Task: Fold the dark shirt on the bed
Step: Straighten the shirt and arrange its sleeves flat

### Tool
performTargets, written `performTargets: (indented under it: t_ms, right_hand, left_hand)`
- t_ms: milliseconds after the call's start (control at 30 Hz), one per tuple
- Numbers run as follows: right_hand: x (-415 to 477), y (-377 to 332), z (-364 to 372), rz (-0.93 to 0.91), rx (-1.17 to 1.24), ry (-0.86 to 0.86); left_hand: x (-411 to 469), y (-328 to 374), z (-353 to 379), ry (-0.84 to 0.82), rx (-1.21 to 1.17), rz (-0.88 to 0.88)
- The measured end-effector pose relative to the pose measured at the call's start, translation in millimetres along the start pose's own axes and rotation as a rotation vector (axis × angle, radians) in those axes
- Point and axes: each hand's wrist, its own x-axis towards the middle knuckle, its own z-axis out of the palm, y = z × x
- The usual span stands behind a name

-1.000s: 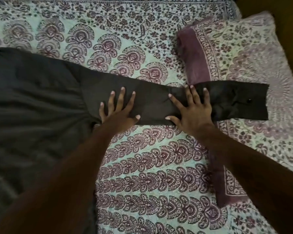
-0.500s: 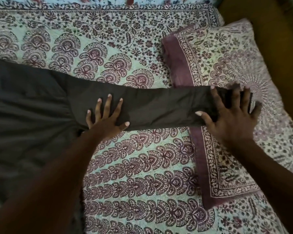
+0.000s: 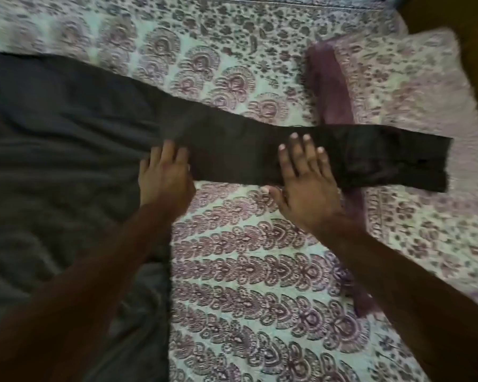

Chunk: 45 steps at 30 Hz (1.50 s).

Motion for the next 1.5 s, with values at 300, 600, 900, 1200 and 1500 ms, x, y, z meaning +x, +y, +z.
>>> performTargets:
  t_ms: [300,600,900,1200,1500]
  right_hand:
    - [93,-205,-9,-0.295,0.157,0.017]
    - [34,-220,35,-0.391,-0.018,0.074]
    - [-5,-245,25,-0.296,0.175,0.103]
    - [-39,-308,40,-0.209,0.118,0.022]
    - [-151,-323,48,-0.034,0.245,-0.001]
  left_hand:
    - [-207,-80,44,-0.150,0.001,0.071]
    - [-210,-121,17,0.045,-0.046,-0.128]
    - [-303,-151,50,-0.128,0.025,0.101]
    - [-351,-169,37,-0.049,-0.064,0.029]
    - [-422,-208,34,-0.215,-0.024,0.065]
